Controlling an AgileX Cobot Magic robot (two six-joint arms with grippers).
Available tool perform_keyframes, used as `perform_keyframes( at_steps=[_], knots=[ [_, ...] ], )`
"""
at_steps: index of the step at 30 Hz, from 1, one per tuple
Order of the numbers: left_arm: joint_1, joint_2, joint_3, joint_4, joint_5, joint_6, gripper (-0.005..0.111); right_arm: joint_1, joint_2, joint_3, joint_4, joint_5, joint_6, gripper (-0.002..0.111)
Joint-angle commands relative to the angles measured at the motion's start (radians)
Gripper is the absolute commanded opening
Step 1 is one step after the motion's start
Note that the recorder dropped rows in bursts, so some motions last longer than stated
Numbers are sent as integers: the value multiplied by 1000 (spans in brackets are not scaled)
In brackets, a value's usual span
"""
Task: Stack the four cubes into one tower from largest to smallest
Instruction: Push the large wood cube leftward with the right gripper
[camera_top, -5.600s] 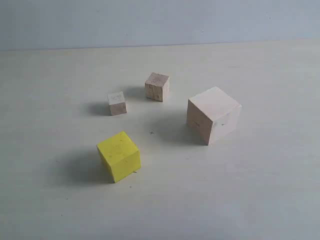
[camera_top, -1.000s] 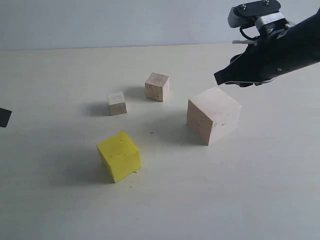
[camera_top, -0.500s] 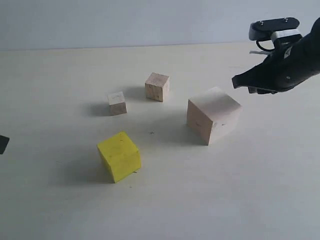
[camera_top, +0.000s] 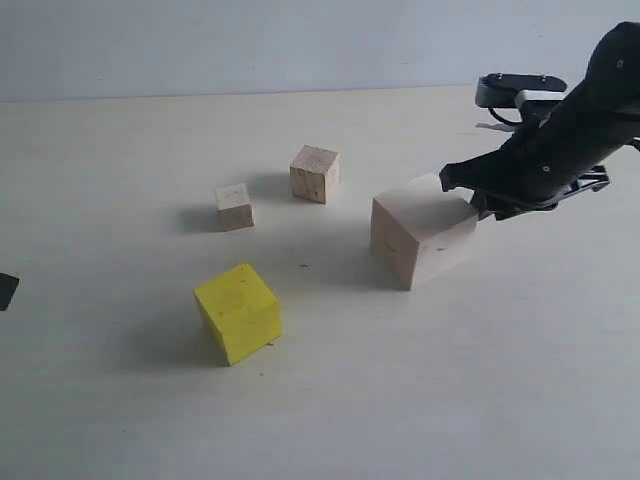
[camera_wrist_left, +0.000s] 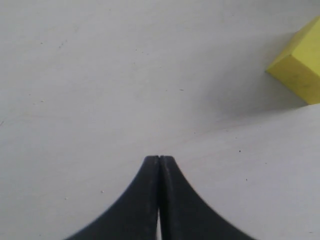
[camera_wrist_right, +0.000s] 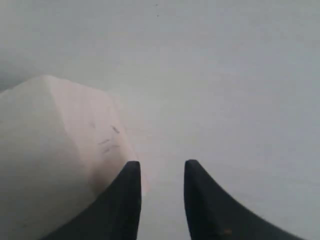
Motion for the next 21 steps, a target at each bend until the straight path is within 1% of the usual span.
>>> perform_keyframes(
  at_steps=[1,3,5,8,11,16,21],
  knots=[
    [-6,2,6,-19,-7,-3,0,-2,0,-16,336,78,-301,30],
    [-6,2,6,-19,-7,-3,0,-2,0,-16,445,108,-395,30],
    [-6,2,6,-20,-9,-3,0,-2,0,-16,498,125,-441,30],
    [-6,2,6,-28,-17,-3,0,10,0,-16,498,123,-446,30],
    [-6,2,6,-46,-31,-3,0,47,4,-16,485,103,-446,30],
    [-6,2,6,-49,-35,-3,0,119,23,-16,485,16,-444,30],
    [-6,2,6,-56,-38,-3,0,151,42,-20,502,-3,-426,30]
  ],
)
